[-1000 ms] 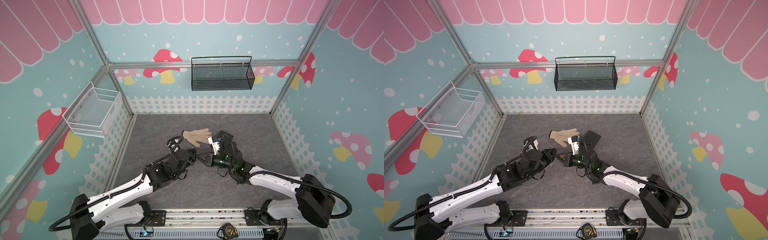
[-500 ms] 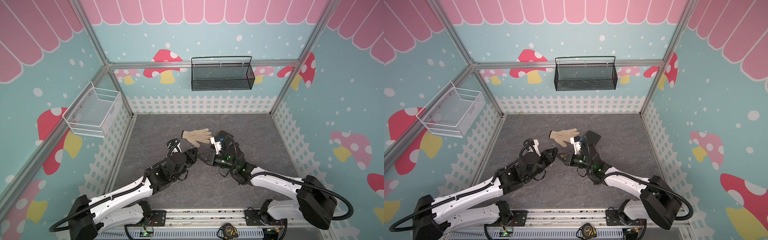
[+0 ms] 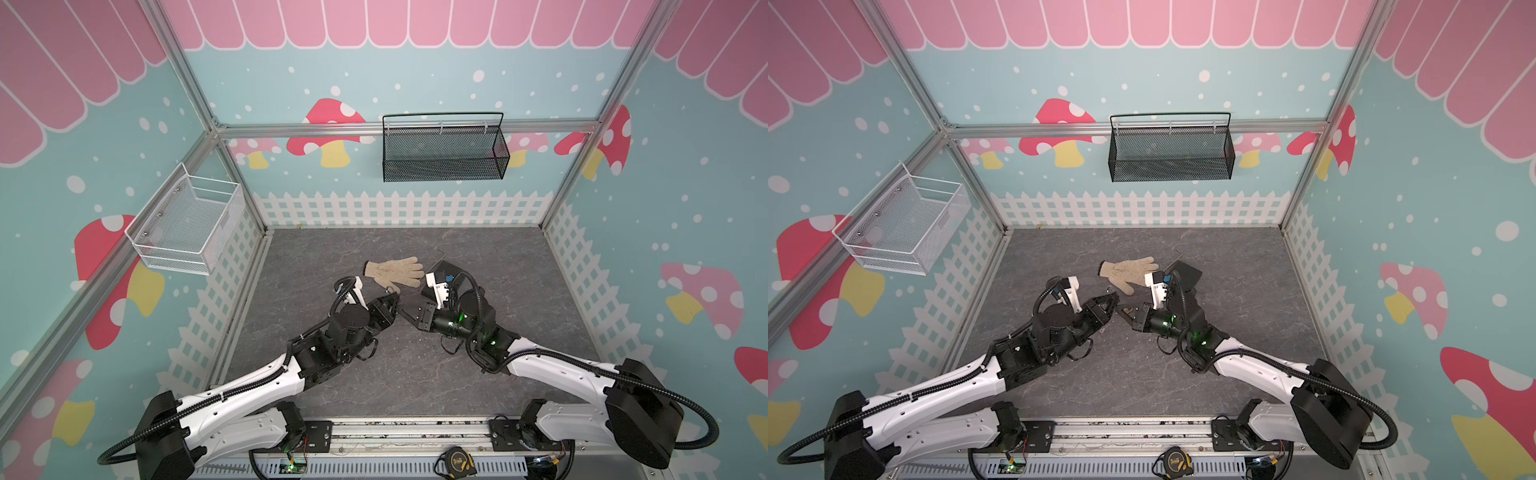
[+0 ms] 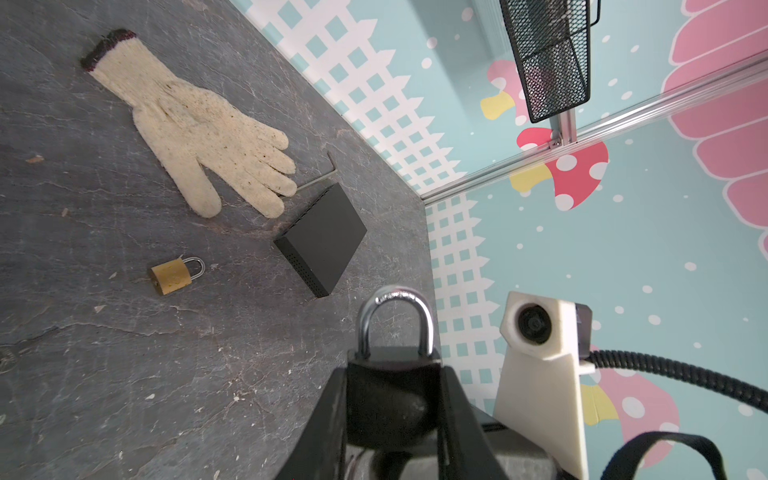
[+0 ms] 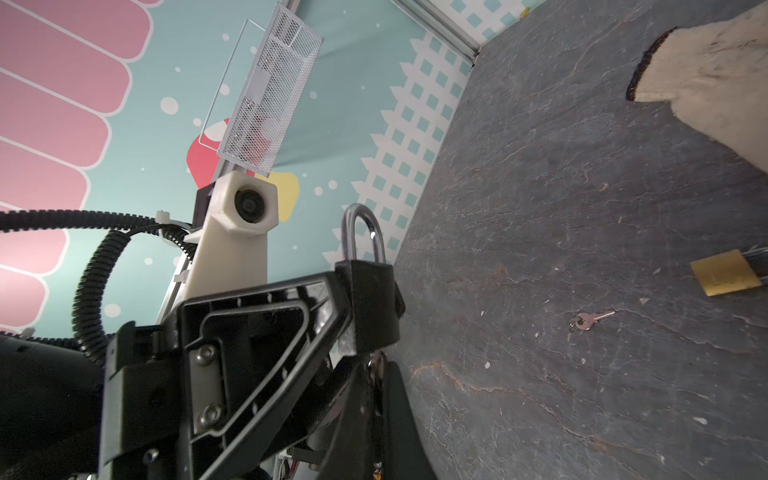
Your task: Unlock with the key
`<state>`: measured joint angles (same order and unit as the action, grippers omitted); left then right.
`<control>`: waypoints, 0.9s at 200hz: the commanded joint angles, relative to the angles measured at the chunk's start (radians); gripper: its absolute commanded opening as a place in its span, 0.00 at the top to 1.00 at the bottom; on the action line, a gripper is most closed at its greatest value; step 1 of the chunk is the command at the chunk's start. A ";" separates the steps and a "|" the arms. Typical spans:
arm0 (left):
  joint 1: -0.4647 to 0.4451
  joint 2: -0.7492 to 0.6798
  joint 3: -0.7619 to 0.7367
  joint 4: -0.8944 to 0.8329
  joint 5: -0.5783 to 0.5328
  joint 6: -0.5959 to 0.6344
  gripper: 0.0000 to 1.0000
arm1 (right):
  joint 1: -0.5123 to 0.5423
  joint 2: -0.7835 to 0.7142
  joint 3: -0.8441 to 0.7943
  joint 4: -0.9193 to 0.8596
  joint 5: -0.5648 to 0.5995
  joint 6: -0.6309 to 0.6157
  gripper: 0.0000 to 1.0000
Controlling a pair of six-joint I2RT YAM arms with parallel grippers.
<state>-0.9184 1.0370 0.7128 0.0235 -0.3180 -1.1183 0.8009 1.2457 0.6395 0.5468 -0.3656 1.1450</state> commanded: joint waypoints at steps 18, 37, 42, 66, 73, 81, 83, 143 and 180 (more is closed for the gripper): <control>-0.010 0.038 0.101 -0.083 0.065 0.038 1.00 | 0.038 -0.034 0.081 -0.109 0.029 -0.148 1.00; -0.008 0.054 0.142 -0.142 0.037 0.051 0.84 | 0.038 -0.032 0.086 -0.145 0.072 -0.189 1.00; -0.008 0.059 0.155 -0.163 0.026 0.051 0.78 | 0.039 -0.028 0.092 -0.160 0.083 -0.198 1.00; -0.007 0.096 0.238 -0.296 -0.031 0.065 0.53 | 0.038 -0.032 0.094 -0.190 0.137 -0.247 1.00; -0.007 0.109 0.259 -0.330 -0.043 0.059 0.47 | 0.038 -0.032 0.096 -0.196 0.149 -0.261 1.00; -0.007 0.121 0.273 -0.350 -0.051 0.056 0.42 | 0.039 -0.027 0.106 -0.209 0.160 -0.278 1.00; -0.007 0.125 0.275 -0.353 -0.053 0.055 0.41 | 0.038 -0.026 0.107 -0.212 0.161 -0.282 1.00; -0.007 0.204 0.331 -0.413 -0.091 0.004 0.39 | 0.040 -0.005 0.130 -0.227 0.210 -0.328 1.00; -0.007 0.252 0.353 -0.416 -0.104 -0.009 0.48 | 0.040 -0.003 0.138 -0.244 0.217 -0.349 1.00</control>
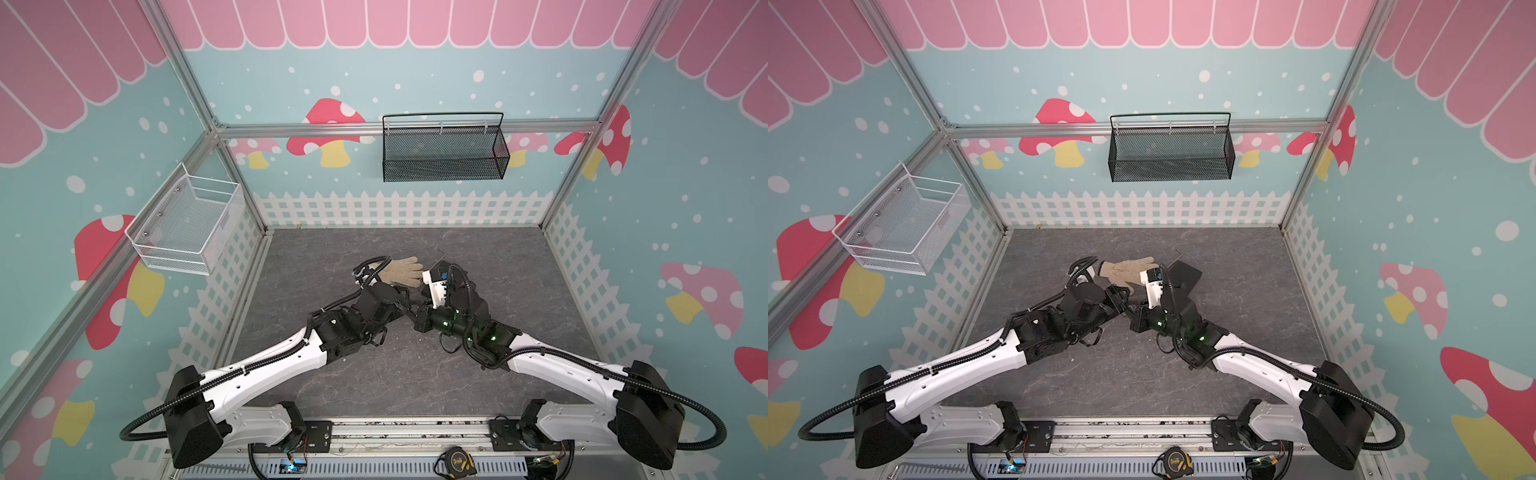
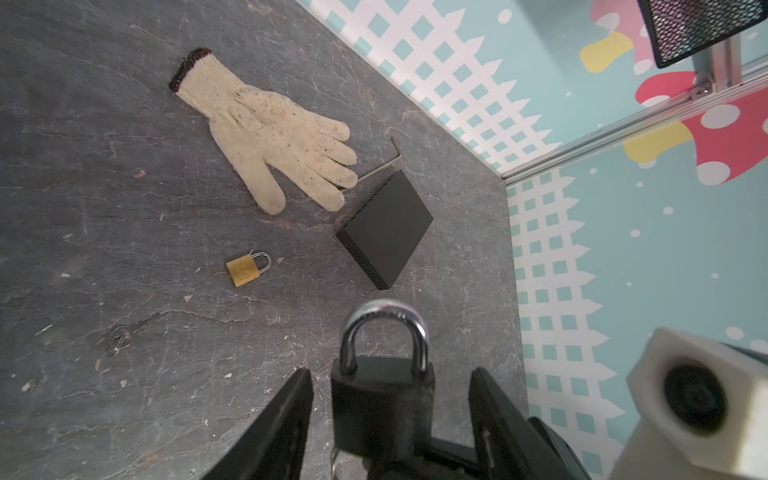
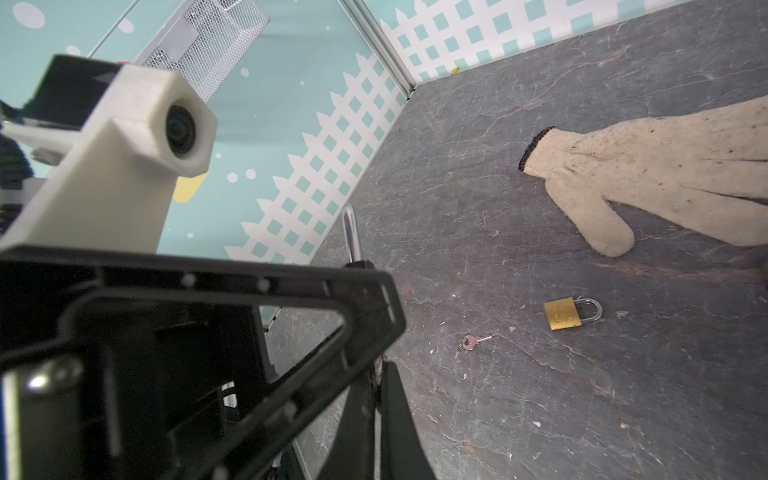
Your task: Unlock with the key
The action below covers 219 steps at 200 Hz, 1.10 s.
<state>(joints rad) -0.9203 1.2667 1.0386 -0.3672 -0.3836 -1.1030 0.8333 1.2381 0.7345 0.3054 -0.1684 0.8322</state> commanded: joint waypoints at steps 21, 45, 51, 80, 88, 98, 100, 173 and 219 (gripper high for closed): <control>-0.005 0.031 0.038 -0.008 -0.035 -0.012 0.49 | 0.009 0.009 0.047 -0.015 0.028 -0.045 1.00; -0.005 0.038 0.040 -0.004 -0.039 0.001 0.57 | 0.009 0.024 0.070 -0.044 0.021 -0.061 1.00; -0.005 0.039 0.038 -0.007 -0.041 0.001 0.58 | 0.009 0.025 0.072 -0.044 0.022 -0.062 1.00; -0.002 0.051 0.038 -0.015 -0.036 0.000 0.62 | 0.009 0.041 0.095 -0.072 0.018 -0.073 1.00; 0.000 0.054 0.038 -0.015 -0.034 0.003 0.63 | 0.009 0.042 0.097 -0.075 0.017 -0.073 1.00; 0.001 0.055 0.037 -0.016 -0.033 0.003 0.67 | 0.008 0.045 0.105 -0.083 0.014 -0.078 1.00; 0.002 0.055 0.036 -0.017 -0.032 0.003 0.68 | 0.009 0.046 0.107 -0.085 0.014 -0.079 1.00; 0.024 0.010 -0.017 0.060 0.082 -0.025 1.00 | 0.007 0.010 0.093 -0.005 -0.088 -0.066 1.00; 0.029 -0.040 -0.080 0.199 0.202 -0.025 1.00 | -0.009 -0.032 0.040 0.109 -0.192 0.023 1.00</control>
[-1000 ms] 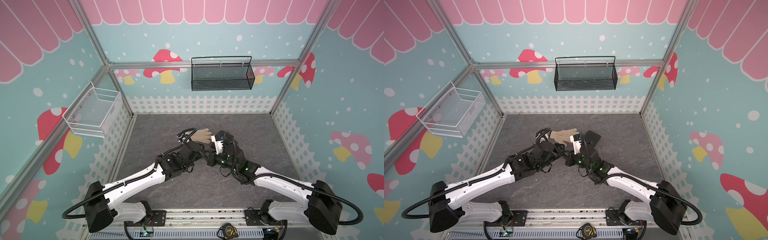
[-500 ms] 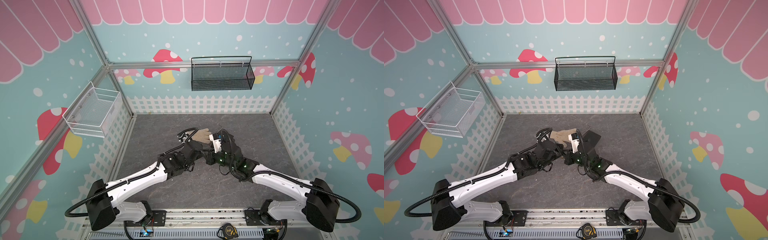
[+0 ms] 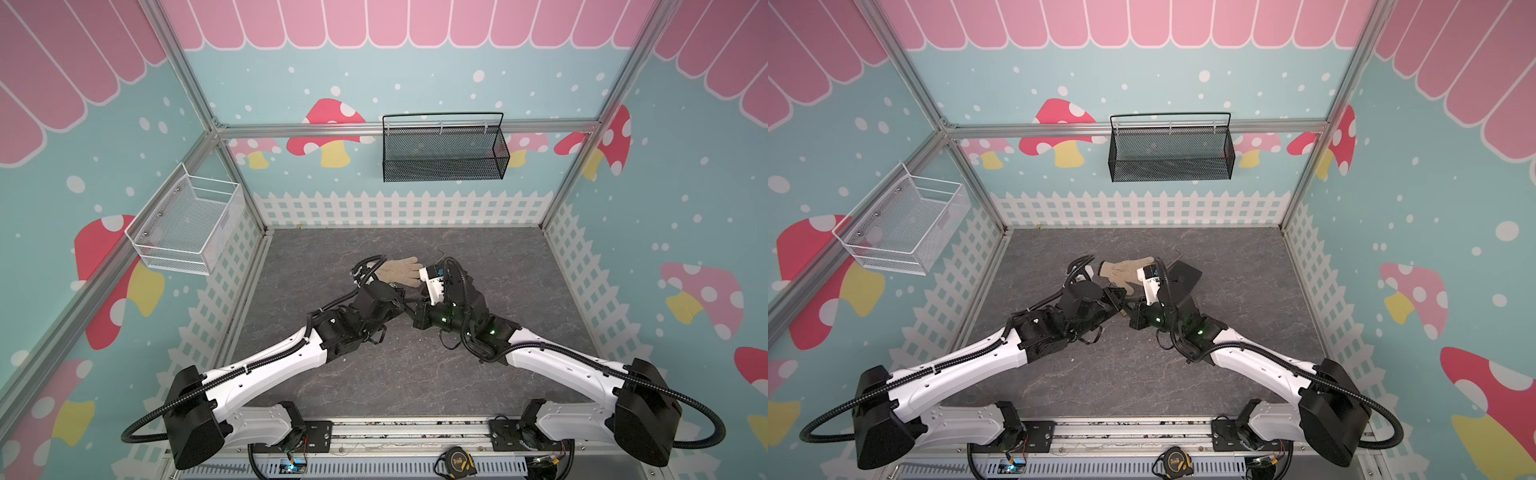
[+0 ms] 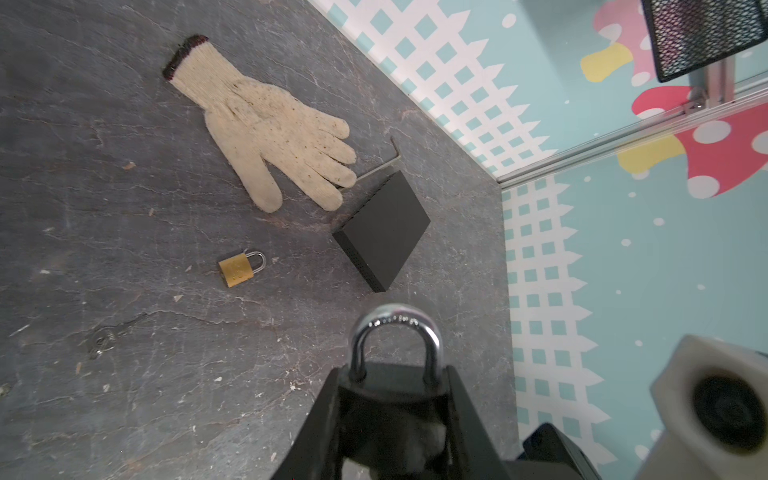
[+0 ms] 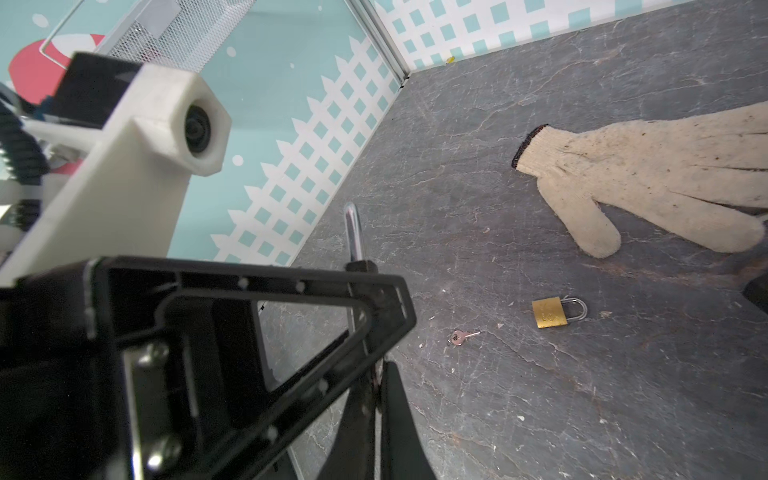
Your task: Unlock with the key
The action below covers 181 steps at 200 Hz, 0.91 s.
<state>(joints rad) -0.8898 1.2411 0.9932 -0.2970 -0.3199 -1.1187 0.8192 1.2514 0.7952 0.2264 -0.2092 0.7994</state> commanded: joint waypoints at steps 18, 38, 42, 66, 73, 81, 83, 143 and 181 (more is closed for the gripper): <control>0.000 -0.017 -0.038 0.163 0.192 -0.013 1.00 | -0.009 -0.055 -0.056 0.248 -0.190 0.105 1.00; 0.001 -0.023 -0.045 0.181 0.223 -0.015 1.00 | -0.033 -0.066 -0.095 0.317 -0.231 0.152 1.00; 0.002 -0.025 -0.048 0.189 0.231 -0.017 1.00 | -0.036 -0.068 -0.103 0.329 -0.235 0.159 1.00; 0.003 -0.026 -0.058 0.217 0.273 -0.035 1.00 | -0.048 -0.077 -0.140 0.407 -0.259 0.202 1.00; 0.004 -0.026 -0.058 0.216 0.279 -0.038 1.00 | -0.052 -0.075 -0.152 0.445 -0.276 0.226 1.00; 0.003 -0.023 -0.059 0.212 0.281 -0.041 1.00 | -0.053 -0.074 -0.156 0.469 -0.295 0.243 1.00; 0.003 -0.022 -0.059 0.210 0.279 -0.041 1.00 | -0.054 -0.072 -0.156 0.477 -0.303 0.247 1.00; 0.004 0.001 -0.063 0.234 0.270 -0.054 1.00 | -0.055 -0.062 -0.180 0.559 -0.388 0.355 1.00; 0.004 0.004 -0.095 0.306 0.274 -0.082 1.00 | -0.057 -0.031 -0.202 0.660 -0.435 0.433 1.00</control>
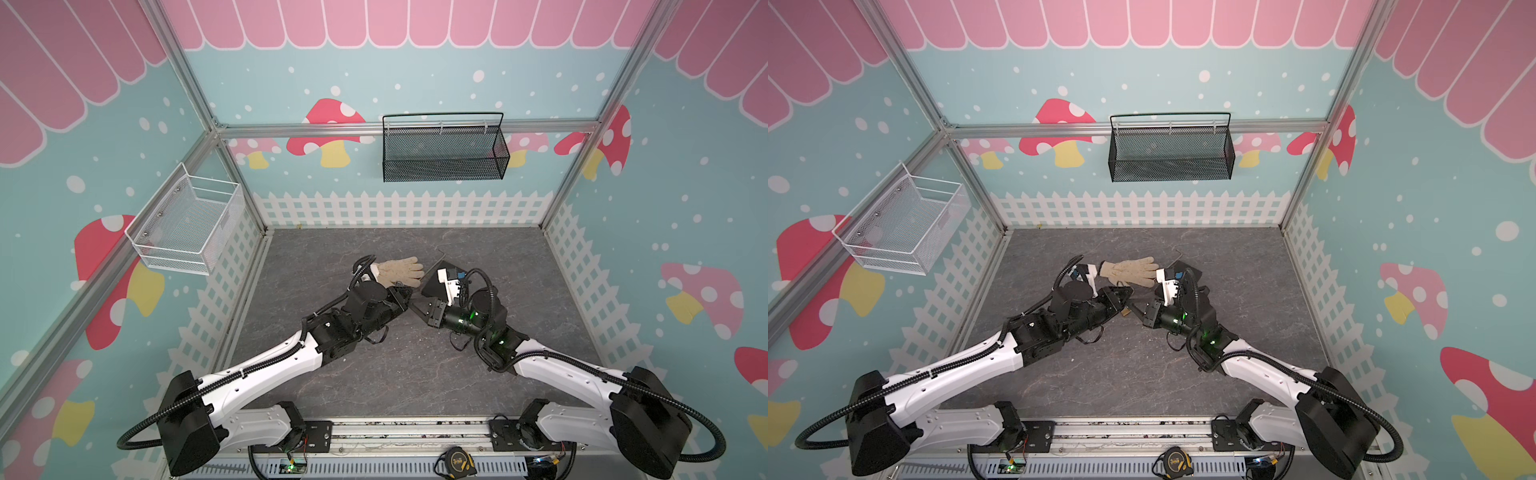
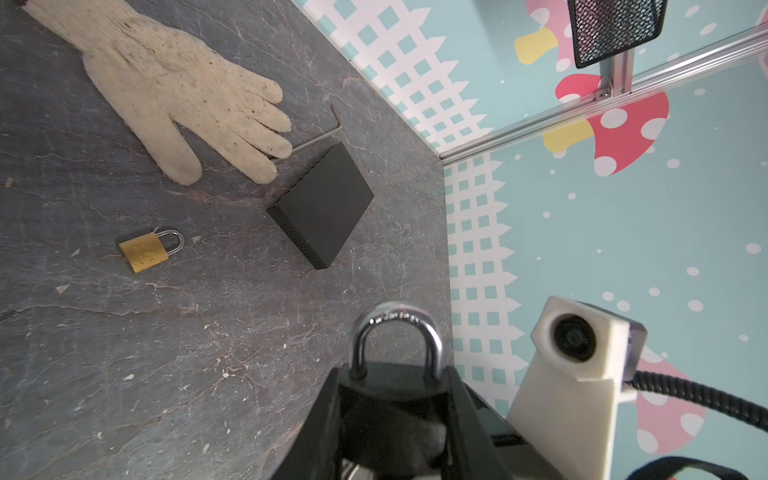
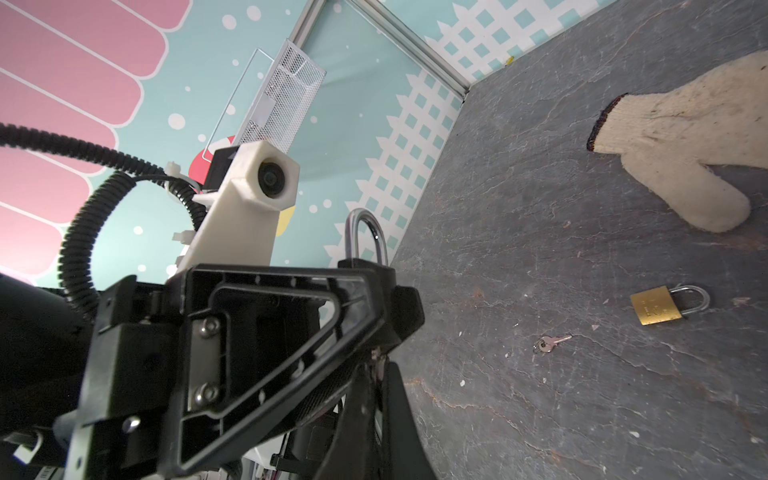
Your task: Unlock with the key
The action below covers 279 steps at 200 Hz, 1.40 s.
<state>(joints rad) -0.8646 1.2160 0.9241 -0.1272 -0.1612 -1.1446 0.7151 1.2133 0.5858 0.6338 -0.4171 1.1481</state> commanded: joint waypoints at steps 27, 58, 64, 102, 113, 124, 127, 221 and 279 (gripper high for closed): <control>-0.022 0.028 -0.034 0.164 0.130 -0.064 1.00 | 0.046 0.017 -0.008 0.287 -0.236 0.109 1.00; -0.021 0.031 -0.042 0.197 0.165 -0.076 1.00 | 0.044 0.017 -0.016 0.323 -0.237 0.119 1.00; -0.021 0.031 -0.046 0.207 0.172 -0.084 1.00 | 0.043 0.017 -0.017 0.326 -0.236 0.124 1.00; -0.022 0.025 -0.059 0.257 0.197 -0.110 1.00 | 0.043 0.032 -0.029 0.383 -0.236 0.163 1.00; -0.023 0.025 -0.061 0.272 0.202 -0.114 1.00 | 0.042 0.038 -0.028 0.385 -0.236 0.171 1.00; -0.022 0.024 -0.059 0.276 0.204 -0.121 1.00 | 0.040 0.043 -0.032 0.402 -0.234 0.183 1.00; -0.022 0.023 -0.058 0.272 0.203 -0.119 1.00 | 0.041 0.043 -0.032 0.403 -0.233 0.183 1.00; -0.020 -0.059 0.027 -0.073 -0.079 0.113 1.00 | 0.040 -0.042 0.031 -0.059 -0.076 -0.197 0.85; -0.017 -0.140 0.001 -0.170 -0.244 0.382 1.00 | 0.040 -0.159 0.100 -0.425 0.083 -0.434 0.49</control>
<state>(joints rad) -0.8829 1.1263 0.9279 -0.2562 -0.2970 -0.9367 0.7536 1.1088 0.6392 0.4099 -0.4110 0.8608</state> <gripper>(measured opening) 0.284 0.475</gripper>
